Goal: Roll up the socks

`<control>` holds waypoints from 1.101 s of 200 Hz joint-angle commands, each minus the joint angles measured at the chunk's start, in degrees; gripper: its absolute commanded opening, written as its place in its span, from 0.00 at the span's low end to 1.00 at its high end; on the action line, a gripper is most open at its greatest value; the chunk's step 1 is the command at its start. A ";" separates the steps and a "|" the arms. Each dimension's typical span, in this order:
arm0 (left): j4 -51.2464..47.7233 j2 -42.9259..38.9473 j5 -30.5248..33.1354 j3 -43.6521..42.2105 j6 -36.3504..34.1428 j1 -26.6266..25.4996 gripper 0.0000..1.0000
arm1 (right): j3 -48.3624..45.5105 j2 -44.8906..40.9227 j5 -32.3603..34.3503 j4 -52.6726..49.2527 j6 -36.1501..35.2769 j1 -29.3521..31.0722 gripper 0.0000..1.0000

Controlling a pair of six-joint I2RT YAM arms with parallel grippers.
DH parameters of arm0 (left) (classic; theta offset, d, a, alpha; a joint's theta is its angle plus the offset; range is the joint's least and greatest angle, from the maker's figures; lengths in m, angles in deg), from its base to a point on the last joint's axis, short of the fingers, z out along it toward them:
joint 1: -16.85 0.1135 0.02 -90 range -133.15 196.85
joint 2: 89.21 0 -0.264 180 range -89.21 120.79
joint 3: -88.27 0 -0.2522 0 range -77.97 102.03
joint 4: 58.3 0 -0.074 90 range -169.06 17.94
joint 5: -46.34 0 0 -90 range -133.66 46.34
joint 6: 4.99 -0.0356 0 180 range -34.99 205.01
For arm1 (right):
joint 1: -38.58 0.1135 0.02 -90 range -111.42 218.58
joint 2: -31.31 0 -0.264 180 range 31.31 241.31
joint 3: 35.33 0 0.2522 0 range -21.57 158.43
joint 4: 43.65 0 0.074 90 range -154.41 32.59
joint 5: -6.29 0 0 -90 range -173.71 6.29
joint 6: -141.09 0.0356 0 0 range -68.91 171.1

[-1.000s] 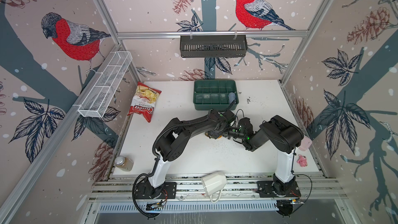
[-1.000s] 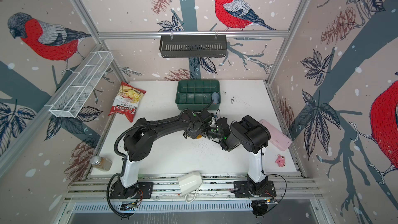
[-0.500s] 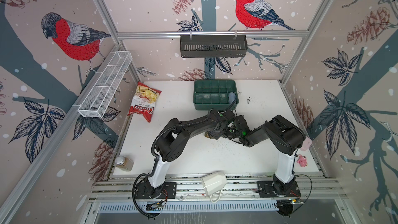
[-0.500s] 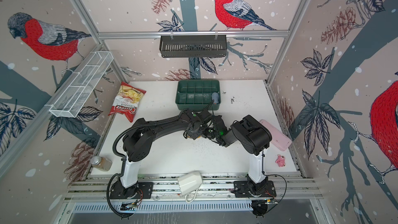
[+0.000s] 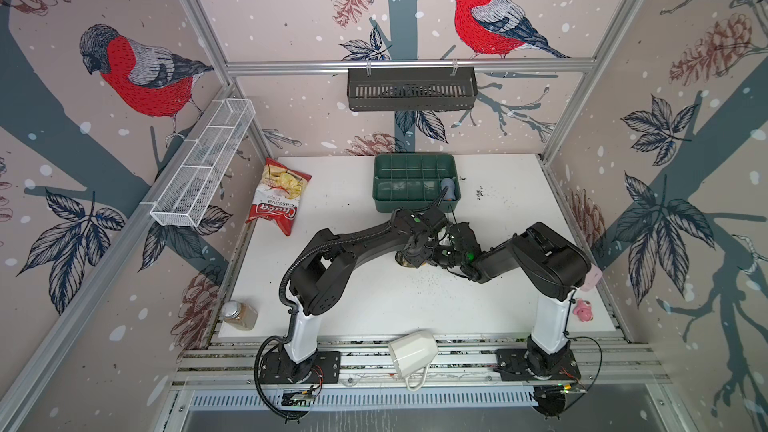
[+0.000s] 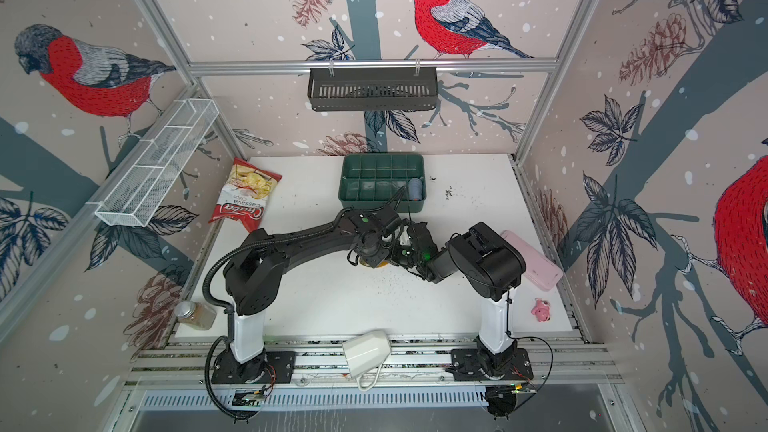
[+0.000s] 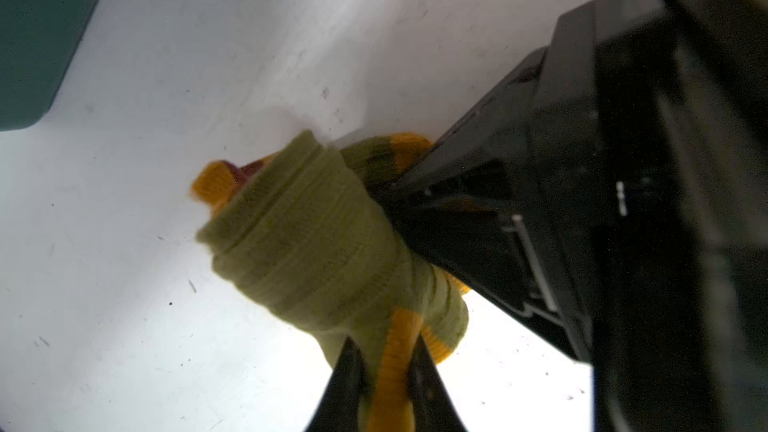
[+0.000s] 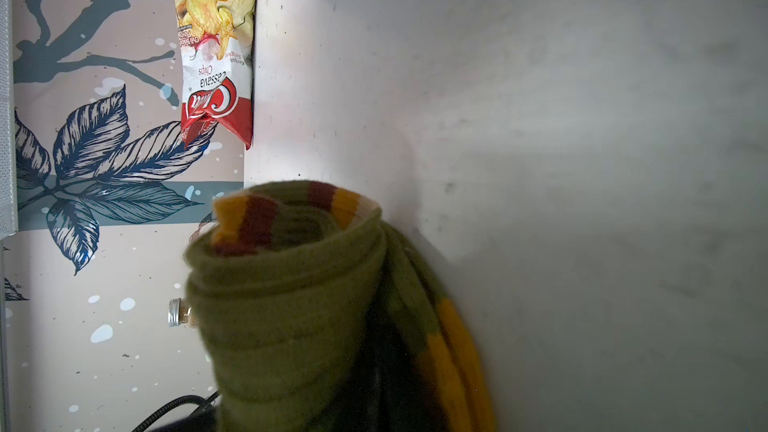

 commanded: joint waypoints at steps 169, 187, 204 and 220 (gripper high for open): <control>-6.83 3.44 6.71 5.35 -1.50 -2.27 0.07 | -3.09 -10.13 3.36 -13.35 -6.18 -0.98 0.15; -7.99 4.59 7.88 5.87 -1.76 -2.72 0.07 | -3.27 -8.87 2.78 -11.74 -5.52 -0.98 0.14; -9.41 5.70 10.38 6.28 -1.59 -3.08 0.07 | -3.53 -8.29 2.36 -10.48 -4.90 -0.98 0.13; -10.35 6.38 12.36 6.50 -1.51 -3.51 0.07 | -3.61 -8.20 2.30 -10.18 -4.73 -1.05 0.13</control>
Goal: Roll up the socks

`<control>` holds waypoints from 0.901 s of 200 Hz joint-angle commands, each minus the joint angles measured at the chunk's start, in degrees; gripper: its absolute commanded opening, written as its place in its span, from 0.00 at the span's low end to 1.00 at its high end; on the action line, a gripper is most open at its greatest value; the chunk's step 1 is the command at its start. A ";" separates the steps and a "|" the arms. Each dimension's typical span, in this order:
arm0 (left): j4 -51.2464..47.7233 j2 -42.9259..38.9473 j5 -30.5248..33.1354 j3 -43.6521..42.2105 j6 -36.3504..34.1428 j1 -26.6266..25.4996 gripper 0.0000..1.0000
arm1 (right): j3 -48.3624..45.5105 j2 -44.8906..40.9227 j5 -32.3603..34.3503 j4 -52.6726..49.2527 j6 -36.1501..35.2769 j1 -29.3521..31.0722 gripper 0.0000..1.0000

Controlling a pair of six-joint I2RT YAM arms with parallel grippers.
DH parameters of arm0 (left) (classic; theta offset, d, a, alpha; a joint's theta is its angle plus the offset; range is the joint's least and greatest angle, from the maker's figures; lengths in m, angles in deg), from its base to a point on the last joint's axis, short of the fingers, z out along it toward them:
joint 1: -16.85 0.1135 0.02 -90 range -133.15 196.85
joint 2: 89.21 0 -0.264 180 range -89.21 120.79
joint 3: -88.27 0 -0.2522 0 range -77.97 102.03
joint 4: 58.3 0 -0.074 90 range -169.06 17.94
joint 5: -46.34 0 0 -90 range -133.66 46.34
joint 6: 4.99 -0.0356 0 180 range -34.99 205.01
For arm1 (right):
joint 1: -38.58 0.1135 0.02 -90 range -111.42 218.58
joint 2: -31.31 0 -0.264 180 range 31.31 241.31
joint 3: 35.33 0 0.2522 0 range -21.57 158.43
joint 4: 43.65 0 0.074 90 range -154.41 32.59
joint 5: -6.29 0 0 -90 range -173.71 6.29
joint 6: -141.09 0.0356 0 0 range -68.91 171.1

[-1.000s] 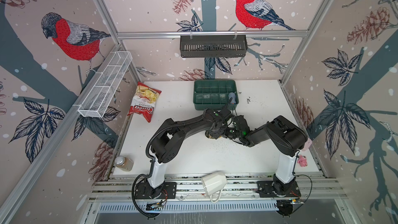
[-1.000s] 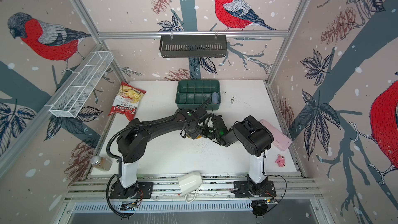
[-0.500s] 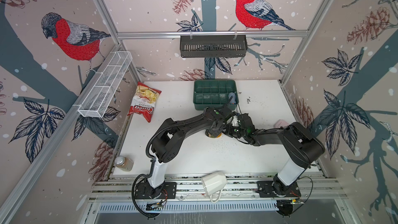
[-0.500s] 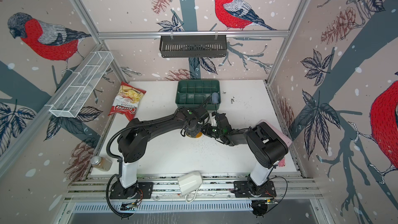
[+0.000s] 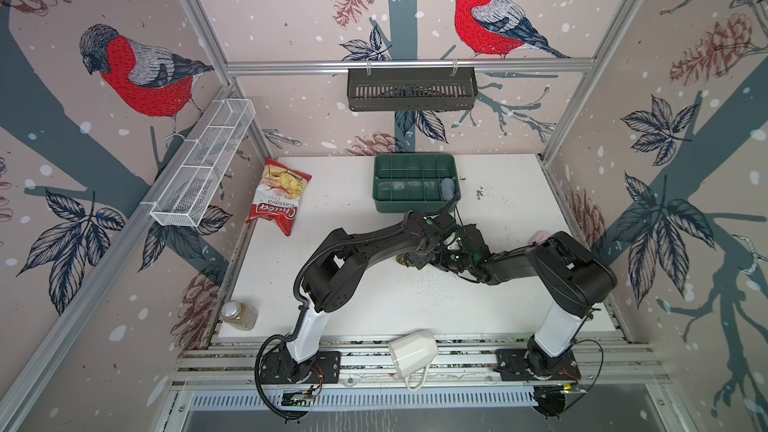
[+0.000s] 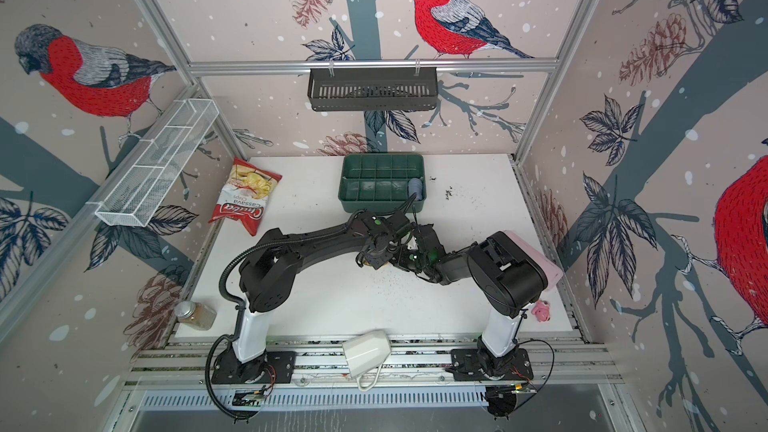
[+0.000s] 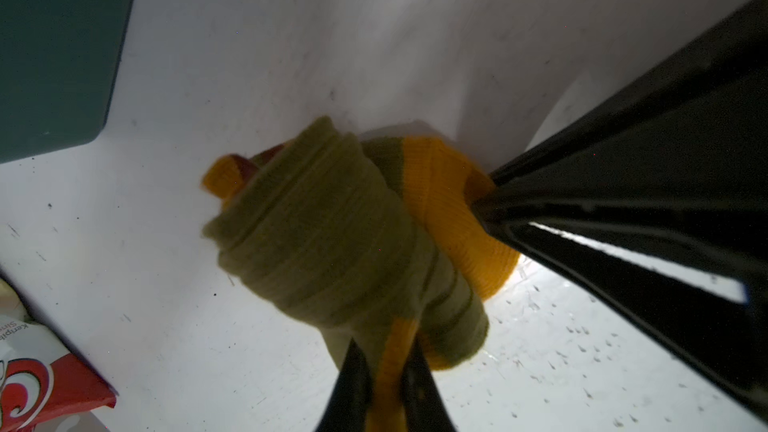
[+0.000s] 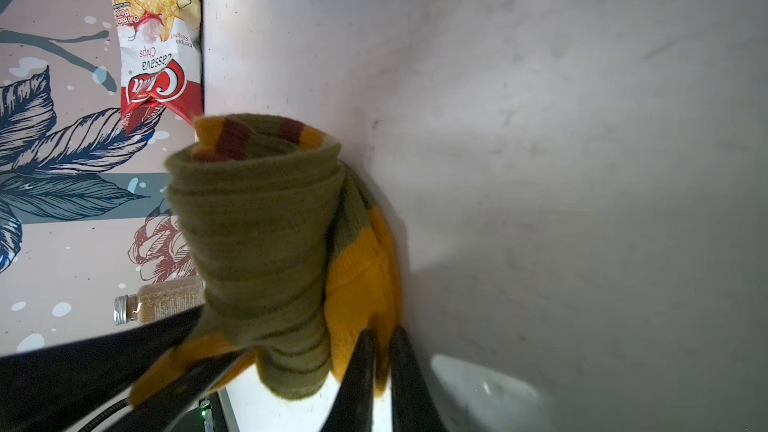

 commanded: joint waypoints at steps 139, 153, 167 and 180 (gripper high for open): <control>0.10 0.78 -0.24 -0.60 -1.98 -0.86 0.07 | -4.25 0.88 -3.36 11.85 7.90 -0.44 0.41; 0.96 0.26 -2.12 -1.44 -2.19 -0.22 0.07 | -3.54 1.81 -2.83 12.24 8.45 -0.23 0.42; 2.05 -0.31 -3.87 -2.55 -2.49 0.50 0.07 | -3.35 2.78 -2.68 13.93 9.51 -0.15 0.42; 2.94 -0.80 -5.87 -3.43 -2.63 1.40 0.07 | -3.57 3.90 -3.28 17.12 11.32 -0.23 0.42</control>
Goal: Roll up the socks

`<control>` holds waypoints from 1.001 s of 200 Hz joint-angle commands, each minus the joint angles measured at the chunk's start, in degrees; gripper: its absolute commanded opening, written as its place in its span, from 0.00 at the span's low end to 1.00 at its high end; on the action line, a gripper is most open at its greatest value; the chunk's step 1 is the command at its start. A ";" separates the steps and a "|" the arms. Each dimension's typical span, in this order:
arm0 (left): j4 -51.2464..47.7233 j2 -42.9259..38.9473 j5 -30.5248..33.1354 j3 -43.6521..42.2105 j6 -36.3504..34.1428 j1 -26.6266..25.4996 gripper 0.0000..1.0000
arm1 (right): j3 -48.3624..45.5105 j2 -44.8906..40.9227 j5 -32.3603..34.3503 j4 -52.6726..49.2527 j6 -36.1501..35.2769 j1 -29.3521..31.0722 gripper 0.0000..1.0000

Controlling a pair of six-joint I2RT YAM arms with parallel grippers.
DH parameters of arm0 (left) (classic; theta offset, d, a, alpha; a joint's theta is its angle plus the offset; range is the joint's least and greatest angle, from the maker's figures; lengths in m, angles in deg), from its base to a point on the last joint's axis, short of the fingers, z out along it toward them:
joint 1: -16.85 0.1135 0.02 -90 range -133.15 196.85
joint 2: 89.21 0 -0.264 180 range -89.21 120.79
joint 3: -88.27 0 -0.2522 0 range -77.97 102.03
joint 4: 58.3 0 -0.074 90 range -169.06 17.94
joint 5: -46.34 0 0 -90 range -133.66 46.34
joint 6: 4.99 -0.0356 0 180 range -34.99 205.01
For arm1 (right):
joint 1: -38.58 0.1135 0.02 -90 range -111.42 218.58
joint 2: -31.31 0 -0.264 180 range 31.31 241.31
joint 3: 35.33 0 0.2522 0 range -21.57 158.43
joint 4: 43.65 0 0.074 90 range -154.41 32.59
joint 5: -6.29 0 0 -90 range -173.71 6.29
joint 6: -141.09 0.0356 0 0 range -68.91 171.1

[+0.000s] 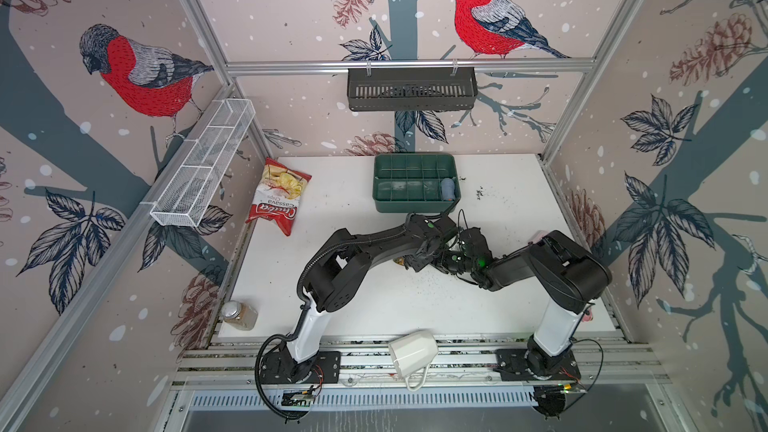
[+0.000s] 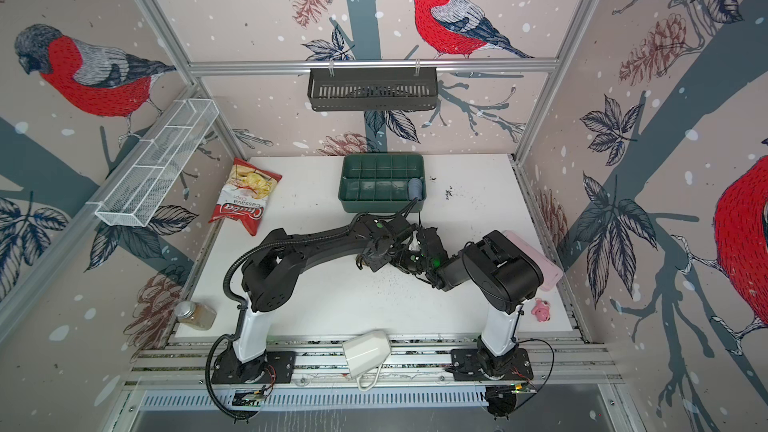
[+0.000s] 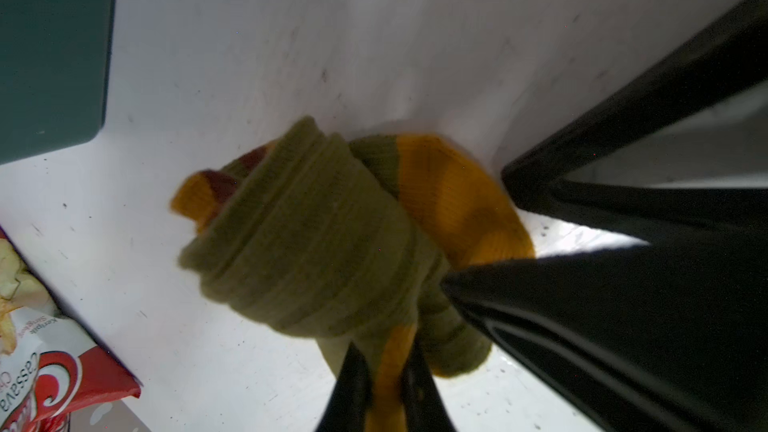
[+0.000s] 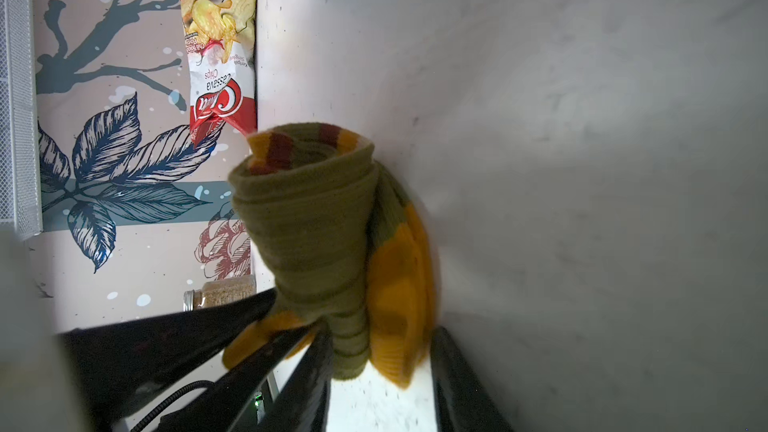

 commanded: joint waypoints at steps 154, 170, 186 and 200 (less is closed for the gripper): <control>12.62 -6.70 -25.97 -13.48 -1.67 10.23 0.18 | 1.66 11.72 -3.94 25.34 15.44 1.48 0.48; 13.47 -6.95 -27.91 -13.85 -1.68 10.51 0.18 | 2.10 12.26 -3.94 26.58 16.28 1.53 0.48; 13.78 -7.01 -29.24 -14.03 -1.84 10.76 0.18 | 2.53 12.97 -4.07 28.23 17.35 1.56 0.49; 13.82 -6.96 -29.74 -14.13 -1.85 10.86 0.18 | 3.14 13.23 -4.14 28.53 17.60 1.81 0.50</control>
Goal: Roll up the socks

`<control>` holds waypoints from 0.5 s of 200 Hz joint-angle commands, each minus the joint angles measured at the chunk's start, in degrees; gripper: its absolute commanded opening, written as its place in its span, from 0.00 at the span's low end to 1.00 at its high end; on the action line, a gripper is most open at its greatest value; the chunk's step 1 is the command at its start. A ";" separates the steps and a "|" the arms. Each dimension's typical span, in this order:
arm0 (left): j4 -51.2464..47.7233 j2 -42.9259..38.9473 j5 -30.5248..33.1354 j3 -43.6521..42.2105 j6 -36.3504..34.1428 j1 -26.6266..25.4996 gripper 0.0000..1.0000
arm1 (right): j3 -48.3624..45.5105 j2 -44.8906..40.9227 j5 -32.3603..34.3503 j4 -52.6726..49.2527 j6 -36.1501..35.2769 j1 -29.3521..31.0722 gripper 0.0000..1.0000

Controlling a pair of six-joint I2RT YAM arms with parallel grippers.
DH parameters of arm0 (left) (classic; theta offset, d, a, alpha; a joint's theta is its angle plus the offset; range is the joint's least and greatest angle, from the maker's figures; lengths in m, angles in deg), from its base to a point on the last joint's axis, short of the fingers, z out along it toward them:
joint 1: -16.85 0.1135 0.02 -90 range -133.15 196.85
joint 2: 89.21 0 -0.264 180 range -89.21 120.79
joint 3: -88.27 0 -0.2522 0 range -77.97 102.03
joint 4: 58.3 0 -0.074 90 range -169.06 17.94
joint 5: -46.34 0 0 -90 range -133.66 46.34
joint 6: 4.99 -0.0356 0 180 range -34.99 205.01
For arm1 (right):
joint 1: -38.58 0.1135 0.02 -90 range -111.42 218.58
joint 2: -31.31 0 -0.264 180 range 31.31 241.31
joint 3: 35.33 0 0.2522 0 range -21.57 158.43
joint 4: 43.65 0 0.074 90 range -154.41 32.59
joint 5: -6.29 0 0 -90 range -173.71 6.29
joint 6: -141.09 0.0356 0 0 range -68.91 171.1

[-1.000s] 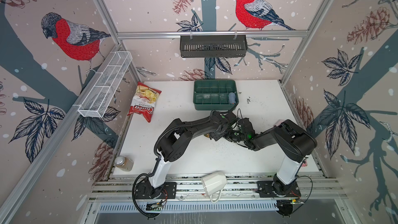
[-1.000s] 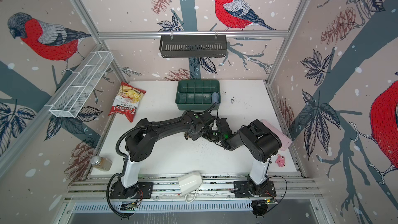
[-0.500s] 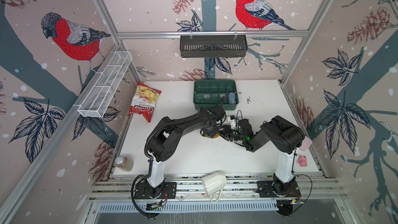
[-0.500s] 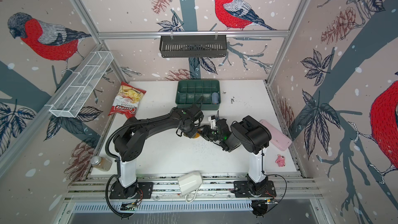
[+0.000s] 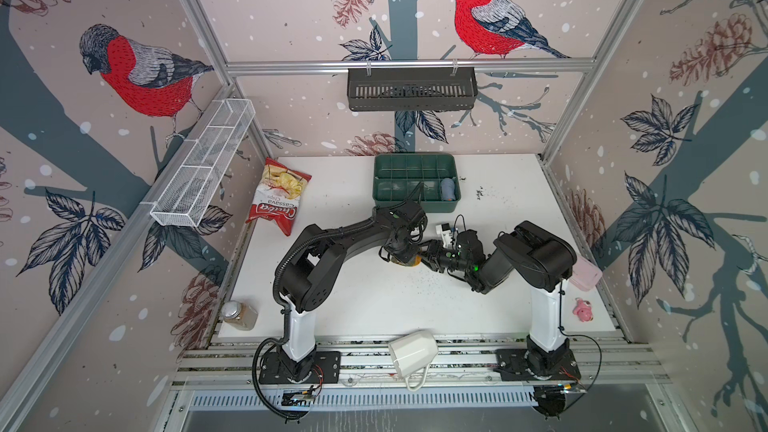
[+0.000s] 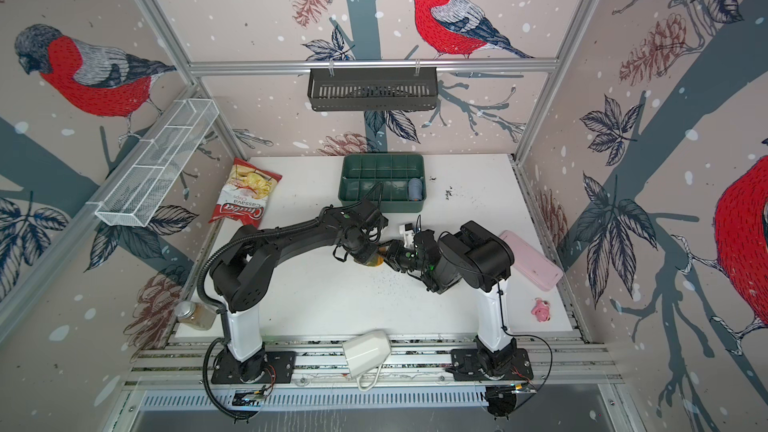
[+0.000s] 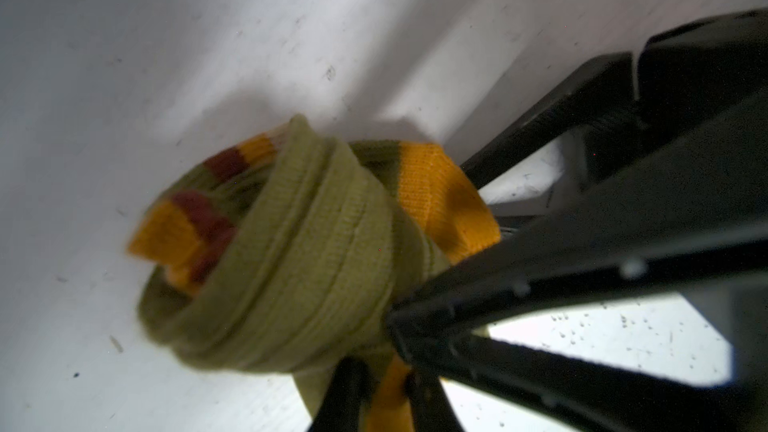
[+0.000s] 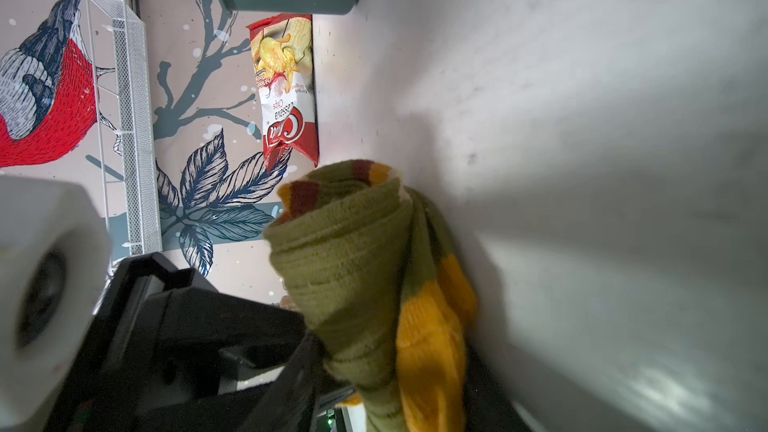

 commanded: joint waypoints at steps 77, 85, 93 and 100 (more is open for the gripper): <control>0.19 1.39 -9.95 -1.27 -0.88 0.33 0.19 | 5.34 -0.12 1.80 -8.70 -4.40 1.75 0.27; 0.36 1.41 -10.28 -1.33 -0.91 0.27 0.20 | 5.46 -0.38 2.24 -10.45 -5.33 1.88 0.20; 0.42 1.50 -10.59 -1.24 -0.88 0.38 0.20 | 5.49 -0.57 2.62 -11.60 -6.07 1.88 0.15; 0.50 1.64 -10.93 -1.18 -0.91 0.42 0.20 | 5.48 -0.81 2.86 -12.28 -6.54 1.88 0.10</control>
